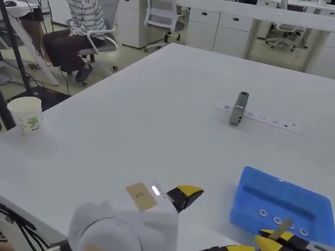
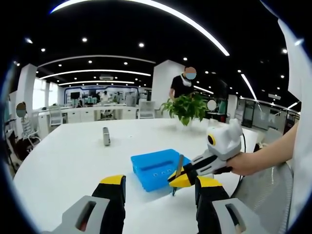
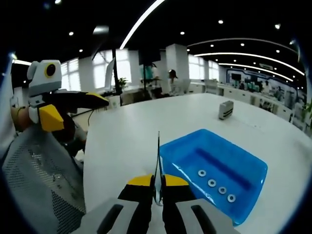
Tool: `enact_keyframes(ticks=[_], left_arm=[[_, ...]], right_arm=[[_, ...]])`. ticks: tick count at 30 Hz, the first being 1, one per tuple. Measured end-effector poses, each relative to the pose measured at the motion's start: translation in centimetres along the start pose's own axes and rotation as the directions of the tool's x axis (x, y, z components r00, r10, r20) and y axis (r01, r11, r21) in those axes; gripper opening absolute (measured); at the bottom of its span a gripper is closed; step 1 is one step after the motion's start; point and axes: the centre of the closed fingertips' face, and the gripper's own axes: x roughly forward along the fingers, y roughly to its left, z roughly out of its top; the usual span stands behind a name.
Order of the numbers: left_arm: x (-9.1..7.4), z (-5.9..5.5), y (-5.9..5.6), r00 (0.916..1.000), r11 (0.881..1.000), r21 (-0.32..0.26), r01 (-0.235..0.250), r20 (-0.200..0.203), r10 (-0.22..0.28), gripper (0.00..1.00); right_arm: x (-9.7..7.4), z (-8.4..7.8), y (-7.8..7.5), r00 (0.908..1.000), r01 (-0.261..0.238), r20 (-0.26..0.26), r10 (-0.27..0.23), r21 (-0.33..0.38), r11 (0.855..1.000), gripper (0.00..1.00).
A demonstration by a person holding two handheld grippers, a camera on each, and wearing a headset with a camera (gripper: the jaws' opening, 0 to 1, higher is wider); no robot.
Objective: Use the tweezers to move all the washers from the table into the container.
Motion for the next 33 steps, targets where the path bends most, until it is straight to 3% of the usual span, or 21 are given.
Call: enact_keyframes(ticks=[15,23,33], left_arm=[[0.0,0.1,0.0,1.0,1.0,0.0,0.003,0.005,-0.003,0.56],[-0.1,0.2,0.0,0.9999,1.0,-0.003,0.001,0.011,-0.001,0.56],[0.0,0.1,-0.1,1.0,1.0,0.002,0.007,0.007,-0.007,0.56]], right_arm=[[-1.2,4.3,0.1,0.9941,-0.017,0.108,0.011,0.058,0.998,0.02],[-2.0,6.8,-0.7,0.9842,-0.005,0.177,-0.011,0.091,0.996,0.02],[-2.3,8.4,-1.9,0.971,0.008,0.236,-0.039,0.133,0.991,0.03]])
